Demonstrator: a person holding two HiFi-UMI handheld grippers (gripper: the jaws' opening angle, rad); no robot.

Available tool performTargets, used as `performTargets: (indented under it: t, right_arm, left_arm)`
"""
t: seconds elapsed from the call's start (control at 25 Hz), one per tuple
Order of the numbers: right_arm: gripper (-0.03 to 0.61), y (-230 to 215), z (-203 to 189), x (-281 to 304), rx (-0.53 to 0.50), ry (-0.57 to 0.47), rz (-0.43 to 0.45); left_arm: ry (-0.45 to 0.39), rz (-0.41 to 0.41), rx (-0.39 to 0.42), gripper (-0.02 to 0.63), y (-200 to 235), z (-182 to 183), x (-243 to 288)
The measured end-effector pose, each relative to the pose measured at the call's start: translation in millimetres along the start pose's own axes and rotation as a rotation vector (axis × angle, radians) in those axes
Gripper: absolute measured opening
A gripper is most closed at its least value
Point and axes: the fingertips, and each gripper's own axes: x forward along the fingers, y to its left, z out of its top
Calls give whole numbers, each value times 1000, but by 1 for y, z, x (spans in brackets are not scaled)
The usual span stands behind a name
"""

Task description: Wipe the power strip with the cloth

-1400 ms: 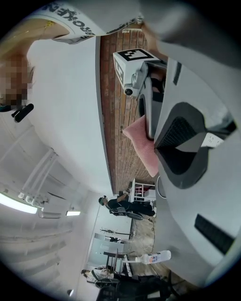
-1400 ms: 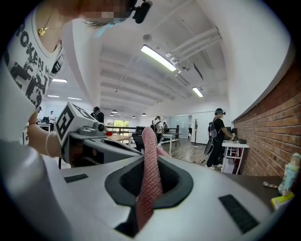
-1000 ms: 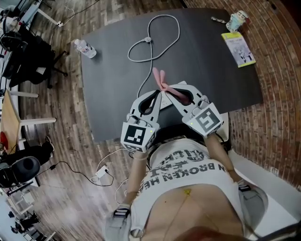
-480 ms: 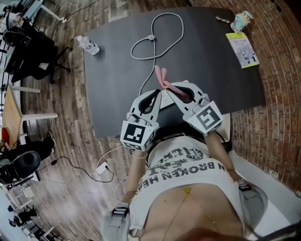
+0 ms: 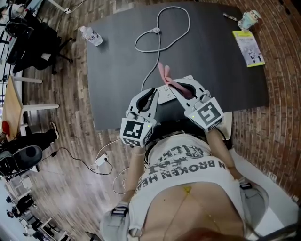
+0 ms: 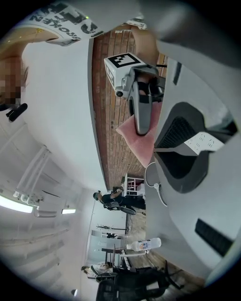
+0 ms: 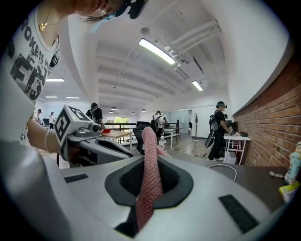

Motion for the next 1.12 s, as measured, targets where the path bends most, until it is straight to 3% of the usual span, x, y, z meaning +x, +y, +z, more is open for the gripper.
performTargets:
  t: [0.28, 0.52, 0.72, 1.12]
  right_arm:
    - [17, 3, -14, 4, 7, 43, 2]
    - [17, 0, -24, 3, 17, 65, -3]
    - [17, -4, -34, 6, 21, 96, -1]
    - [17, -5, -57, 20, 10, 169, 20]
  left_arm:
    - [56, 3, -24, 11, 10, -35, -1]
    - [158, -11, -33, 63, 16, -77, 9]
    - [283, -32, -45, 121, 19, -123, 18]
    - [540, -87, 5, 239, 18, -196, 31]
